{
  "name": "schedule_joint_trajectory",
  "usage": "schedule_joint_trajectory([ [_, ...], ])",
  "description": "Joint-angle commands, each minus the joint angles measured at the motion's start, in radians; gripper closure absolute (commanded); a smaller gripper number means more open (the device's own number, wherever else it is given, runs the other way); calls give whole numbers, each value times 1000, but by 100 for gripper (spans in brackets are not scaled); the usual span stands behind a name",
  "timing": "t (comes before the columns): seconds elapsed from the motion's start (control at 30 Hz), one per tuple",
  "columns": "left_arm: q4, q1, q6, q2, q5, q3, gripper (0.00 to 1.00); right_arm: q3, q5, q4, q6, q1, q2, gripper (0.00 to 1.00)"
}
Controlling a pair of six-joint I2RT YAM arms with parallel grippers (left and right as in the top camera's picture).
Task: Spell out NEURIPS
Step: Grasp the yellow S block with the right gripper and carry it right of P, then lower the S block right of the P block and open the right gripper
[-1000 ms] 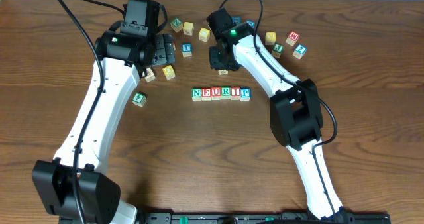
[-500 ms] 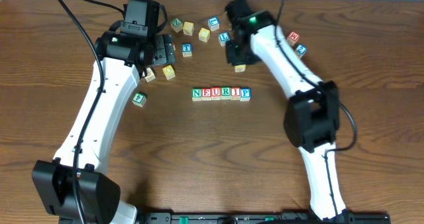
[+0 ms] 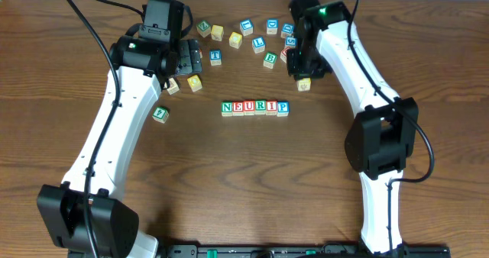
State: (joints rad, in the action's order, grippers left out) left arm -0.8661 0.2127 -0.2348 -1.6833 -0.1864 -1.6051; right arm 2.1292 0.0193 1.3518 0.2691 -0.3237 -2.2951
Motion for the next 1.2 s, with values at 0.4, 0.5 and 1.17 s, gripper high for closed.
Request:
schedule_joint_trajectory([
  [0.4,-1,-5,6,4,-9,-2,2,-164,13,-70,-20,3,2,73],
  [0.5,-1,-5,5,4,-9,-2,2,-186,18,-97,-24,3,2,71],
  [1.17,0,-5,6,4,-9,-2,2,-249,20,-185,-39,4,2,62],
])
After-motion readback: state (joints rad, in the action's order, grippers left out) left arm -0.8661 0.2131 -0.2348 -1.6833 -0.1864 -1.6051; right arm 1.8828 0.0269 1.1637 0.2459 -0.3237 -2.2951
